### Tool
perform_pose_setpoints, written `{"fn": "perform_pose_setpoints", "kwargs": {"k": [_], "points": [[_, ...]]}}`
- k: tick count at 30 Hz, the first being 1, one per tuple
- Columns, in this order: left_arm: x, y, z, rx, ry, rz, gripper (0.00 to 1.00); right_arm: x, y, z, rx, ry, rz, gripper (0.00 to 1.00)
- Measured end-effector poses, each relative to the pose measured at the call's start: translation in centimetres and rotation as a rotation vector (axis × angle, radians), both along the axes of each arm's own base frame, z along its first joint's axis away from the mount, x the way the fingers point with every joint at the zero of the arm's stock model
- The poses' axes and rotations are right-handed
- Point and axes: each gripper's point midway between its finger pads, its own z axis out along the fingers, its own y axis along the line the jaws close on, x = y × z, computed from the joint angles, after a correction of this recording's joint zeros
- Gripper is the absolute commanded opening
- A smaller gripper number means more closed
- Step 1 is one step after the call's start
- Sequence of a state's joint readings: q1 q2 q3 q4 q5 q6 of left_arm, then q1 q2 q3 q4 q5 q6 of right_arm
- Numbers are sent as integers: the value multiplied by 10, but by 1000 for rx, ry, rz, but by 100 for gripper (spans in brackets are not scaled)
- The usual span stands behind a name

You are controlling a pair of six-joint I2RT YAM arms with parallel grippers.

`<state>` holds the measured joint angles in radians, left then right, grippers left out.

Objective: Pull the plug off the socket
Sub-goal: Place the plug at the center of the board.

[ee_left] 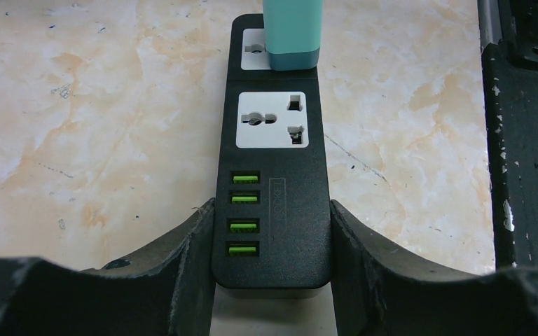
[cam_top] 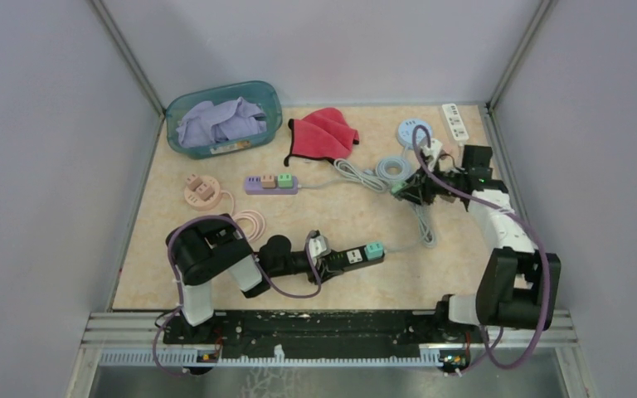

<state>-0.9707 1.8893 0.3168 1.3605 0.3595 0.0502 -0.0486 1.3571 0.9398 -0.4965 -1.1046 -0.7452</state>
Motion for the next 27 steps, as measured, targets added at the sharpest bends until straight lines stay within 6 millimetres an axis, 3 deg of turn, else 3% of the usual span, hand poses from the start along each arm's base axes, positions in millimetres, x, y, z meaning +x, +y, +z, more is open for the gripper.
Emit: {"fn": "perform_pose_setpoints", "kwargs": {"k": [6,9,14,19,21,25,27], "points": [[0,0,0,-6,5,2,1,42,-71,-21,-19,41,-454,4],[0,0,0,-10,8,5,1,56,-93,-31,-28,69,-636,7],[-2,3,-1,-19,15,13,1,78,-126,-31,-47,54,-863,12],[-3,5,-2,-26,18,17,1,86,-151,-56,-110,115,-993,20],[-3,6,-2,-29,18,18,1,86,-155,-66,-133,146,-1012,32],[-3,6,-2,-32,19,19,1,85,-161,-80,-173,192,-1039,80],[-4,6,-2,-32,19,19,1,84,-164,-82,-184,195,-1051,86]]}}
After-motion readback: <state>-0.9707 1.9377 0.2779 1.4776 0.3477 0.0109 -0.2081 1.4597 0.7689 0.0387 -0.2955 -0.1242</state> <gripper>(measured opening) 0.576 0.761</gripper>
